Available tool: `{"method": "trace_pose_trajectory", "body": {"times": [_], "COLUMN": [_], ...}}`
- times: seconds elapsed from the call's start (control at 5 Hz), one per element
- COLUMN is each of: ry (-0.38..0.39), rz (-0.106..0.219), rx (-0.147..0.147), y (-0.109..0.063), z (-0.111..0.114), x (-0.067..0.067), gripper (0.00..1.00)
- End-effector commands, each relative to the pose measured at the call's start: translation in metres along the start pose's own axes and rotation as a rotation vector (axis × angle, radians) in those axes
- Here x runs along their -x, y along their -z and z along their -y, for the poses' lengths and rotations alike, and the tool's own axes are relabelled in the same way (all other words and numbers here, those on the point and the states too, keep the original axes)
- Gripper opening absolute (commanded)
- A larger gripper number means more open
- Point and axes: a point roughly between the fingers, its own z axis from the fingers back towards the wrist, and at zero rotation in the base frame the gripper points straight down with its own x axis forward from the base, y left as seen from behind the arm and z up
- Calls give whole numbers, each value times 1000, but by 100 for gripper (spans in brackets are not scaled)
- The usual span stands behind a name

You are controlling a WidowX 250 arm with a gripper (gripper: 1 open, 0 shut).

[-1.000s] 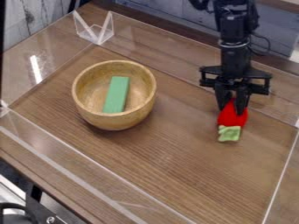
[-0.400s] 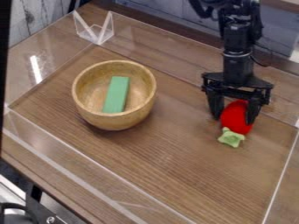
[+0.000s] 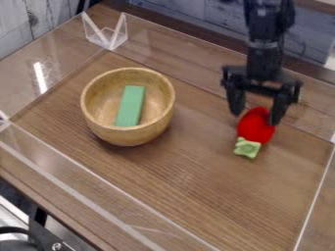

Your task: Move the red object to the right side of the table

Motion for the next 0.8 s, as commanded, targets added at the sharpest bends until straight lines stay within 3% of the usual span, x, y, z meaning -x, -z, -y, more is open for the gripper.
{"method": "trace_pose_trajectory", "body": {"times": [0.0,0.2,0.4,0.6], "ry": [-28,-66,-77,-67], "rz": [119,130,105,83], "rx": [3,-23,-57,-82], "y": [-54,-74,-72,-53], "z": [-16,-44,-60,-60], "x": [1,8,14,15], "gripper": [100,100,100,100]}}
